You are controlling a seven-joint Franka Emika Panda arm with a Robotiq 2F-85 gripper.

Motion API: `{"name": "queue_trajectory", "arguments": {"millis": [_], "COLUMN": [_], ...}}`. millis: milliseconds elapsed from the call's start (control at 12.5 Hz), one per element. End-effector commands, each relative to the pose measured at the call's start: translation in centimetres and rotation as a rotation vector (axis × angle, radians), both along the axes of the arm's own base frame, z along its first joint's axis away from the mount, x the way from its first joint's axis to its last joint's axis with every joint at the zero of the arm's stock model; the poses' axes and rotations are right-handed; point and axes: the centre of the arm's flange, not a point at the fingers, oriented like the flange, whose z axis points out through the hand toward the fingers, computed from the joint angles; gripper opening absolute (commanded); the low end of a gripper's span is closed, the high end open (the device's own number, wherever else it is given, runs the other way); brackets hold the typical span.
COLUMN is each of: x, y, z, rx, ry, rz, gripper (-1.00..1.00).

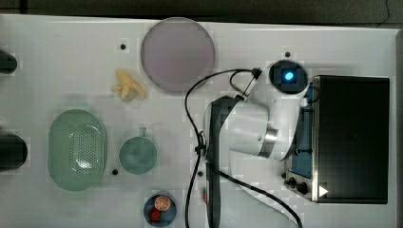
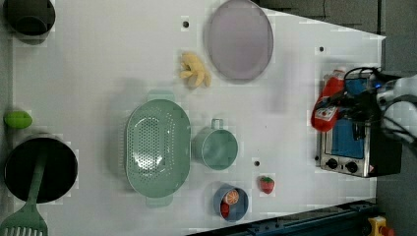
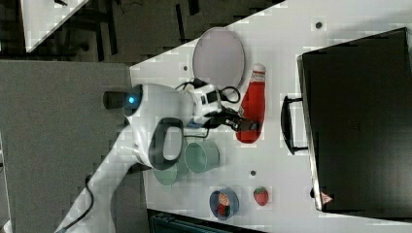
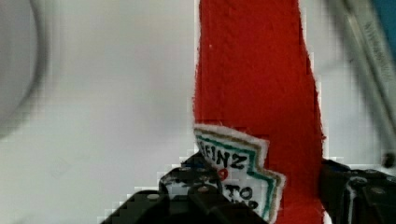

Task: Pick ketchup from strainer and place it on the table

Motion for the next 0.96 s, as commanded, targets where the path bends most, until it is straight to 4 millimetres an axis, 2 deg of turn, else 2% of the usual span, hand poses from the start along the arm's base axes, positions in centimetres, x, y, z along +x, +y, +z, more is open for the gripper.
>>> {"name": "queue_trajectory", "arguments": {"millis": [80,320,400,560,640,720,960], "x": [-0.7,-1.8,-1.9,-1.6,-1.3,-0.6,2.6], "y": [6.9,8.7,9.0,9.4,9.3,9.1,8.5], "z": [-2.5,-5.7,-6.7,-6.4,-5.4,-3.6,4.6], "rx": [0.025,0.037,0.041,0.042,0.038,0.029,-0.003], "ry": [-0.041,-0.047,-0.043,-0.052,-0.07,-0.104,-0.253], "rz": [0.139,0.166,0.171,0.178,0.178,0.176,0.169], "gripper": [0.21,0.27,0.47,0.91,1.0,1.0,1.0]}}
